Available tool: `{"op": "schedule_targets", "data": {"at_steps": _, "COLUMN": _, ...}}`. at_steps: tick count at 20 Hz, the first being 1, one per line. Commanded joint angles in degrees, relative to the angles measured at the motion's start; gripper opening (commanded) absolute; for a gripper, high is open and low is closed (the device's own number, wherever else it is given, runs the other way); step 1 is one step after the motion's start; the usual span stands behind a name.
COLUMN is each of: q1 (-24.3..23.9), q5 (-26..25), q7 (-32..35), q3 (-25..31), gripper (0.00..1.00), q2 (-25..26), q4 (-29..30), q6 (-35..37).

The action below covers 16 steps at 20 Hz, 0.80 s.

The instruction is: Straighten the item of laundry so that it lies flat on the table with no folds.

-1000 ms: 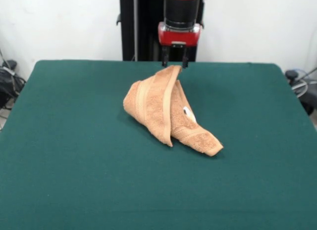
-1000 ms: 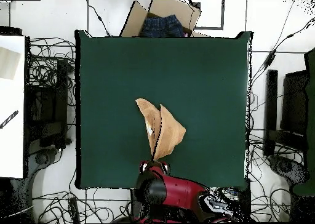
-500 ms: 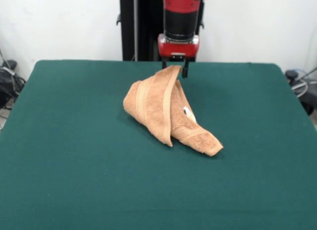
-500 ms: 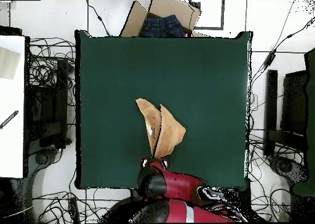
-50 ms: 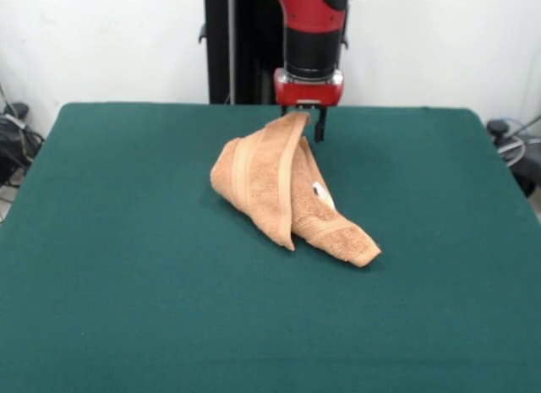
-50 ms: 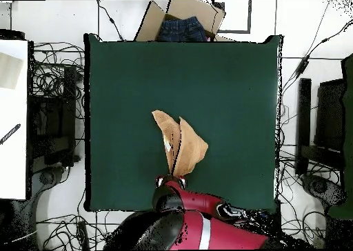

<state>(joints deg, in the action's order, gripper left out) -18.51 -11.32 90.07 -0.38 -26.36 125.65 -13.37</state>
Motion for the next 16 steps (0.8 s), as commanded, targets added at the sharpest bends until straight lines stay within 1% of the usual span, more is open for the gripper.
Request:
{"op": "schedule_targets", "data": {"at_steps": 1, "q1": 0.45, "q5": -2.1, "q7": 8.16, "q3": 2.28, "gripper": 1.0, "q2": 2.25, "q4": -6.41, "q6": -3.37}}
{"op": "schedule_targets", "data": {"at_steps": 6, "q1": -0.28, "q5": -1.81, "q7": 8.59, "q3": 3.61, "gripper": 1.0, "q2": 0.28, "q4": -5.99, "q6": -0.77}}
{"op": "schedule_targets", "data": {"at_steps": 10, "q1": -1.5, "q5": -1.1, "q7": 7.36, "q3": 5.55, "gripper": 1.0, "q2": -3.36, "q4": -5.6, "q6": 5.4}}
{"op": "schedule_targets", "data": {"at_steps": 13, "q1": -1.55, "q5": -0.4, "q7": 6.72, "q3": 5.99, "gripper": 1.0, "q2": -5.88, "q4": -5.42, "q6": 8.57}}
{"op": "schedule_targets", "data": {"at_steps": 16, "q1": -1.14, "q5": 0.16, "q7": 6.52, "q3": 5.78, "gripper": 1.0, "q2": -6.55, "q4": -5.81, "q6": 10.48}}
